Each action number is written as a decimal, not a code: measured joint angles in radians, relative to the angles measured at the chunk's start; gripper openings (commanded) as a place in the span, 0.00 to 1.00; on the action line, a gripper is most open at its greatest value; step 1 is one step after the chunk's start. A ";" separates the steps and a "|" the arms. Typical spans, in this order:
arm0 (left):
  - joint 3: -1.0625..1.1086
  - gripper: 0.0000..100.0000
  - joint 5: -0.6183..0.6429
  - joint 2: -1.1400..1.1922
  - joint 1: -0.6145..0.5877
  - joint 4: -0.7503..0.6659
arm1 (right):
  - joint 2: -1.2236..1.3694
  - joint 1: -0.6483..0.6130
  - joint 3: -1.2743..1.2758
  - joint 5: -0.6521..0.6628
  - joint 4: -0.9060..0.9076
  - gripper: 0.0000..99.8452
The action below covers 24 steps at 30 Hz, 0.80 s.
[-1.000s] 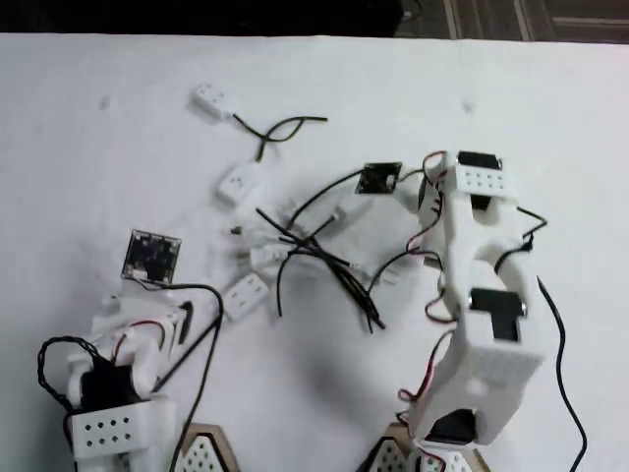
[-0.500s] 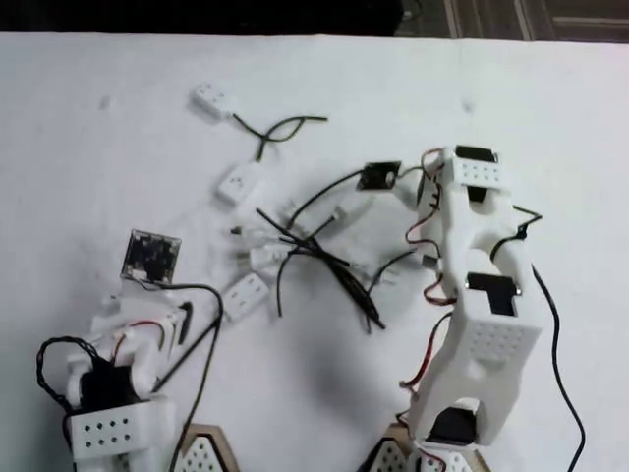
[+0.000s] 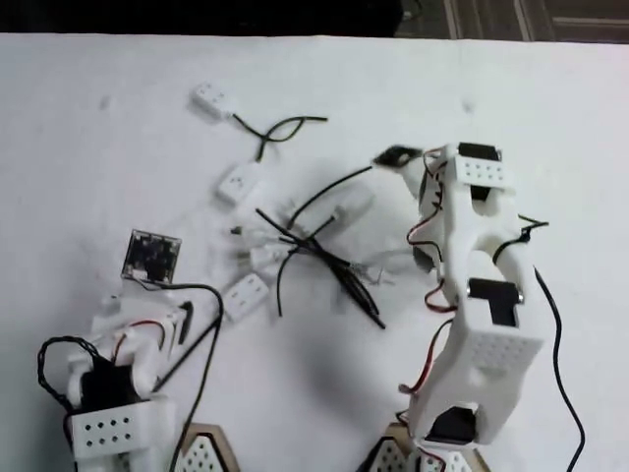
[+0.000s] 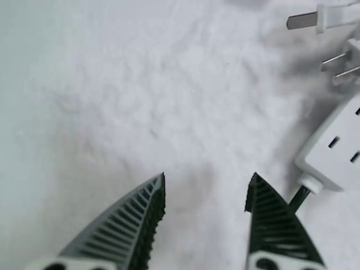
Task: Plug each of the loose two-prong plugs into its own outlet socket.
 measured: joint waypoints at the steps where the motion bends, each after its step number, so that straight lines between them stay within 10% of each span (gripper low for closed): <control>1: 0.000 0.23 0.000 0.000 0.000 0.000 | -0.020 0.000 0.000 -0.044 0.002 0.02; 14: 0.000 0.23 0.000 0.000 0.000 0.000 | -0.057 -0.120 0.055 -0.416 -0.092 0.02; 24: 0.000 0.23 0.000 0.000 0.000 0.000 | 0.081 -0.170 0.060 -0.453 -0.189 0.10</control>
